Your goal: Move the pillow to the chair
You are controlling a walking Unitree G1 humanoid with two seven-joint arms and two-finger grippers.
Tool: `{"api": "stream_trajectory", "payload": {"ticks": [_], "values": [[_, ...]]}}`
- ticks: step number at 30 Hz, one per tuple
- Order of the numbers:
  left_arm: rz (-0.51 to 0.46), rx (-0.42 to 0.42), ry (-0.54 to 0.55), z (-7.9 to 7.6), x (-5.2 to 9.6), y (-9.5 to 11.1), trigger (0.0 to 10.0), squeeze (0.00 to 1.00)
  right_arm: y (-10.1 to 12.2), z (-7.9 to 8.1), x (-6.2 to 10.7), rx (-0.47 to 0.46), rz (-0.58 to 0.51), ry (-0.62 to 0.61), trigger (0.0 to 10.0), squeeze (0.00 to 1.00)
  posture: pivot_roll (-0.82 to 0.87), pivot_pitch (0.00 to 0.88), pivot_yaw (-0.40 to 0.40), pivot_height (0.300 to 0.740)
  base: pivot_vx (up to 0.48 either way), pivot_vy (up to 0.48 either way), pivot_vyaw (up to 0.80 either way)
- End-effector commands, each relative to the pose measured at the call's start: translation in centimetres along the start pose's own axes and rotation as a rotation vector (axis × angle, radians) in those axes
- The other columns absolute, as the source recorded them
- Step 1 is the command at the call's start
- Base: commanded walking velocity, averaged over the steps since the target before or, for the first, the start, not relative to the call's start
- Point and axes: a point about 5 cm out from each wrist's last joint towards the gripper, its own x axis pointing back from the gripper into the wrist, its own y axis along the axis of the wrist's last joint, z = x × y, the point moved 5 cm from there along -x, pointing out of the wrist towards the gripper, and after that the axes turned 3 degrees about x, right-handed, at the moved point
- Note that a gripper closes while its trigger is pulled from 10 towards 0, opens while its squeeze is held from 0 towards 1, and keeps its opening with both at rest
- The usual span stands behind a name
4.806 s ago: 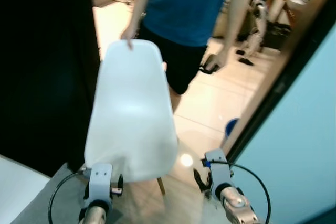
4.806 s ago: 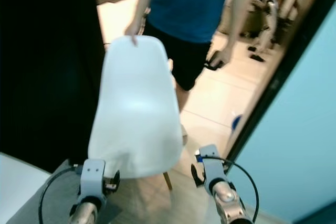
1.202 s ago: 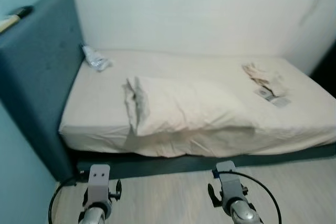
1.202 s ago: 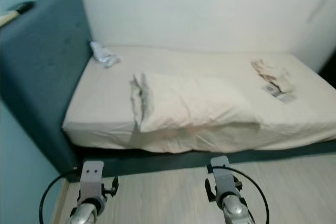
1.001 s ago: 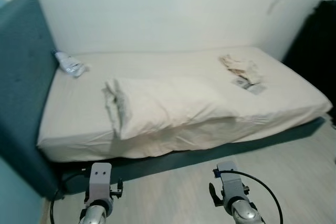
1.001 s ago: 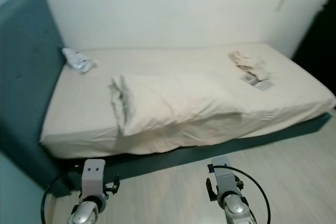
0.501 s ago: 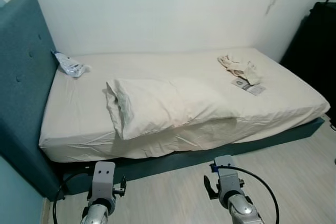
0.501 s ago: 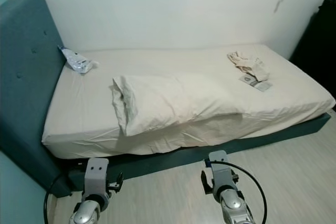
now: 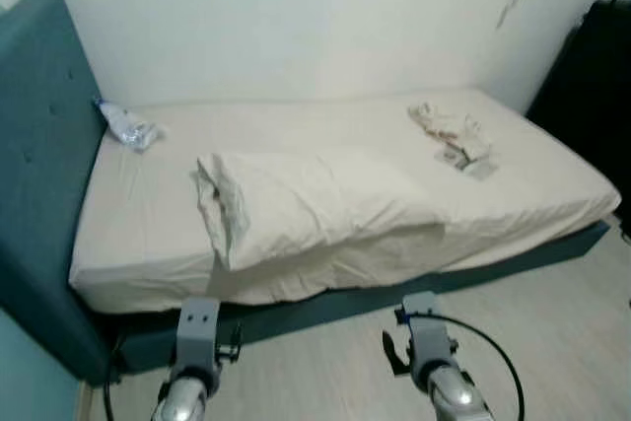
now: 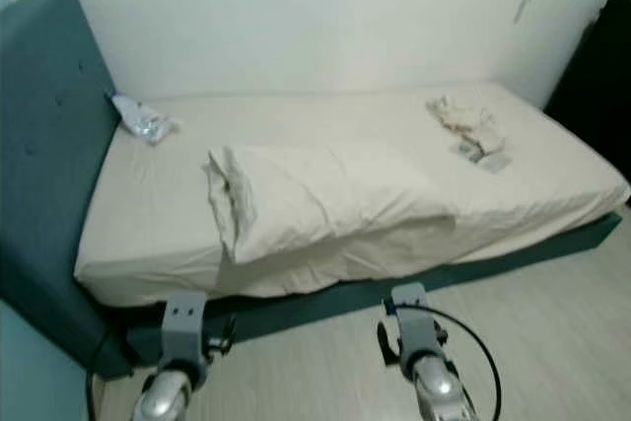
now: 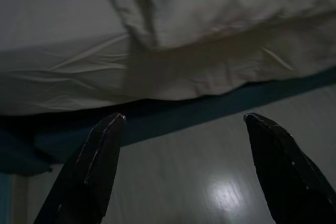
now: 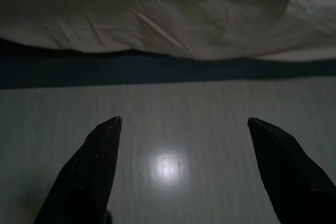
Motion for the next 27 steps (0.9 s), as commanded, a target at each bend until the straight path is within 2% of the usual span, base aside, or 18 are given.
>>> {"api": "stream_trajectory", "payload": {"ticks": [1,27], "values": [[0.004,-0.005,0.016,0.74,0.31,-0.32,10.0,0.0,0.3,0.47,-0.07,-0.017,-0.013,0.007,10.0,0.0,0.01,0.039,-0.027,0.74,0.371,0.0,0.0],[-0.018,0.007,0.031,1.0,0.38,-0.04,10.0,0.0,0.38,0.47,-0.1,-0.019,-0.015,0.008,10.0,0.0,0.01,0.037,-0.027,0.74,0.336,0.0,0.0]]}}
